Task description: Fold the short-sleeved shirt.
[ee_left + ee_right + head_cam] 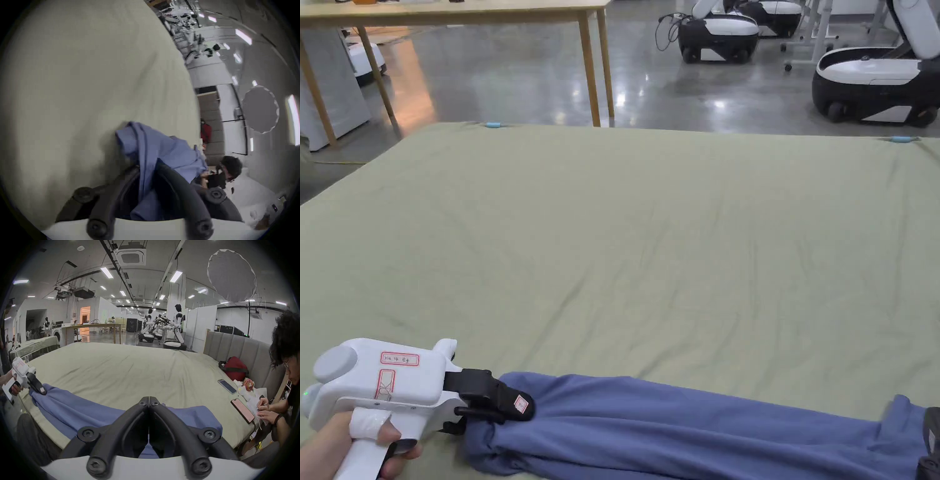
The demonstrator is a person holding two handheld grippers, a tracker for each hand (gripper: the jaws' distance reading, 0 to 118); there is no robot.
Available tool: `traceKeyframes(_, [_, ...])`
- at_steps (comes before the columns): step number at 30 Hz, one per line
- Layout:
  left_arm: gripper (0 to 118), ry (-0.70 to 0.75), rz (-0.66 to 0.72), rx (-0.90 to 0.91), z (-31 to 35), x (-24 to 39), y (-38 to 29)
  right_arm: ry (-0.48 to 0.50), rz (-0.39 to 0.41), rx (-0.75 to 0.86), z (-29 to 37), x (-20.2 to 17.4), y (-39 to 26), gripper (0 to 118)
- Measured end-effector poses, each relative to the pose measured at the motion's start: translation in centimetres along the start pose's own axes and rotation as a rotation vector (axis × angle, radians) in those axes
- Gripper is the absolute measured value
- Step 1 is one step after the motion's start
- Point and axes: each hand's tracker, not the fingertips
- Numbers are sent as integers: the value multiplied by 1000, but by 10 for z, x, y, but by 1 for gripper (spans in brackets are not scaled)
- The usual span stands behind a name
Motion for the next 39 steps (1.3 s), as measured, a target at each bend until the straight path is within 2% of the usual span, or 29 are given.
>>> traceKeyframes(1, [7, -59, 4, -5, 3, -2, 0, 1, -5, 1, 1, 1, 0, 1])
traceKeyframes(5, [7, -56, 13, 44, 24, 8, -5, -2, -6, 11, 3, 5, 4, 1])
traceKeyframes(8, [7, -31, 17, 80, 47, 21, -10, 3, -16, 18, 3, 9, 7, 1])
traceKeyframes(10, [7, 40, 13, 124, 67, 28, -13, 3, -18, 25, 3, 11, 8, 1])
traceKeyframes(15, [7, 64, -8, 191, 111, 59, -21, 8, -27, 28, 4, 17, 8, 1])
traceKeyframes(18, [7, 97, -71, 200, 115, 92, -29, 8, -27, 31, 6, 19, 8, 1])
traceKeyframes(20, [7, 97, -82, 196, 104, 118, -34, 8, -32, 33, 8, 20, 9, 1])
traceKeyframes(23, [7, 120, -175, 163, 76, 156, -43, 16, -42, 32, 11, 24, 10, 1])
traceKeyframes(28, [7, 33, -237, 64, 6, 205, -58, 2, -41, 33, 20, 33, 9, 1])
traceKeyframes(32, [7, 71, -315, 9, -60, 229, -75, -15, -43, 28, 25, 43, 7, 1])
traceKeyframes(36, [8, 106, -325, -74, -126, 231, -92, -33, -53, 21, 29, 51, 4, 1])
traceKeyframes(37, [22, 105, -325, -61, -141, 227, -90, -36, -55, 18, 29, 53, 3, 1])
traceKeyframes(38, [58, 114, -337, -63, -152, 224, -92, -39, -55, 13, 29, 54, 2, 1])
traceKeyframes(39, [100, 130, -343, -61, -161, 222, -94, -41, -54, 8, 29, 55, 2, 1])
